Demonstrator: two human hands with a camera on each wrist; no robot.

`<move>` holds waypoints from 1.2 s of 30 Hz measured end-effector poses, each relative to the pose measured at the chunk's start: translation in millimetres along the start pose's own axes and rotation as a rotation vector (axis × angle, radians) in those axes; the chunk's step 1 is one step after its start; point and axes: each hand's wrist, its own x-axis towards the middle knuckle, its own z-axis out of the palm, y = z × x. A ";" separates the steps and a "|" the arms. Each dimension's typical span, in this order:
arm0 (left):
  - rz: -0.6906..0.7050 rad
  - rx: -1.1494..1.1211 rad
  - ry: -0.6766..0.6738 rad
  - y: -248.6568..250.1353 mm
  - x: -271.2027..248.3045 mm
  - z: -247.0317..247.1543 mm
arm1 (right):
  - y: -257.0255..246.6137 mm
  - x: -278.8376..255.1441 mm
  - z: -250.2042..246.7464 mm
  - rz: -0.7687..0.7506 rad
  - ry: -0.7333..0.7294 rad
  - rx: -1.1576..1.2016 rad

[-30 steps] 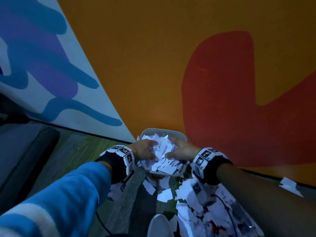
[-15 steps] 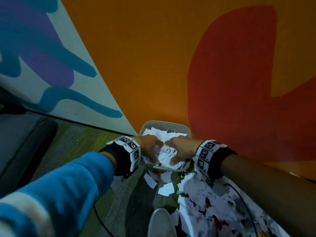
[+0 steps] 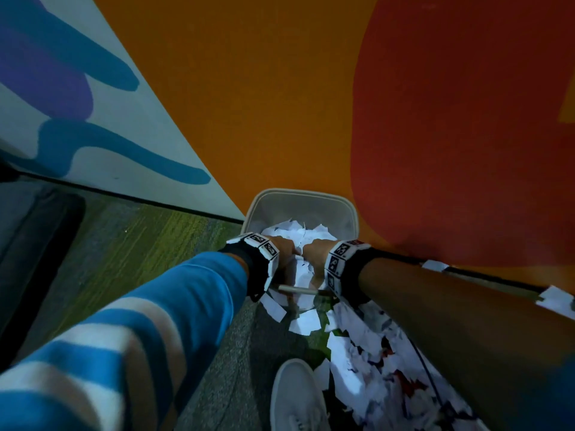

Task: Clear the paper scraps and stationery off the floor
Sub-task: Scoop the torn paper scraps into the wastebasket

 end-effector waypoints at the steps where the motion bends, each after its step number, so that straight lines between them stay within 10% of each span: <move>1: -0.010 0.007 -0.012 -0.9 6.4 3.2 | 1.3 3.2 3.2 0.007 0.017 0.007; 10: 0.019 0.061 -0.019 -4.8 -10.0 -14.7 | 1.1 -9.2 -10.9 0.021 -0.048 0.083; 23: 0.117 -0.116 0.237 17.6 -99.5 -115.3 | 56.4 -133.9 -81.8 -0.034 0.301 0.361; 30: 0.340 -0.267 0.329 131.5 -91.6 -126.2 | 131.0 -196.0 -24.9 0.125 0.209 0.421; 36: 0.417 -0.177 0.054 210.0 -25.7 -58.4 | 187.4 -180.4 76.5 0.336 -0.002 0.559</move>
